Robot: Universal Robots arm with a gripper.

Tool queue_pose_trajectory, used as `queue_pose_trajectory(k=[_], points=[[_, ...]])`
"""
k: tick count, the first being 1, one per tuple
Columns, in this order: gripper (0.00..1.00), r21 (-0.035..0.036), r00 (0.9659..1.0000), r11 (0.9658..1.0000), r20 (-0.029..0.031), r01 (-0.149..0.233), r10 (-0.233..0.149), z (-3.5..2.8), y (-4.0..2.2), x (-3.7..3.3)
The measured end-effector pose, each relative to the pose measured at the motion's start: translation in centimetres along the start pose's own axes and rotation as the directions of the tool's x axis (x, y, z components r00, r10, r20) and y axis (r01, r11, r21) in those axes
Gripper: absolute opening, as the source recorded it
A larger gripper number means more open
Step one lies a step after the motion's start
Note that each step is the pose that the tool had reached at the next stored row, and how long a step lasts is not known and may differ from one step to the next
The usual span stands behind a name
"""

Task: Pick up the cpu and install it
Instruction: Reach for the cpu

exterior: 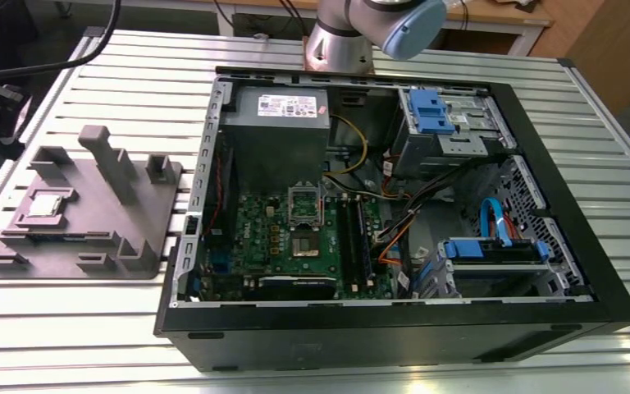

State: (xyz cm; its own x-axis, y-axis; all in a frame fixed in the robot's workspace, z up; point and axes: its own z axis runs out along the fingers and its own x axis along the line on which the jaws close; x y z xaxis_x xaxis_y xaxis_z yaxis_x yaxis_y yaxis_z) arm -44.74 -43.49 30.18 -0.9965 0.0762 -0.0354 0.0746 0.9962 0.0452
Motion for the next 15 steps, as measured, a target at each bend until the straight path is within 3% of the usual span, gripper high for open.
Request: queue_pose_trajectory(k=[15], points=[[0.10,0.0001,1.0000,1.0000,-0.0011,0.000,0.000,2.27,-0.17,0.88]])
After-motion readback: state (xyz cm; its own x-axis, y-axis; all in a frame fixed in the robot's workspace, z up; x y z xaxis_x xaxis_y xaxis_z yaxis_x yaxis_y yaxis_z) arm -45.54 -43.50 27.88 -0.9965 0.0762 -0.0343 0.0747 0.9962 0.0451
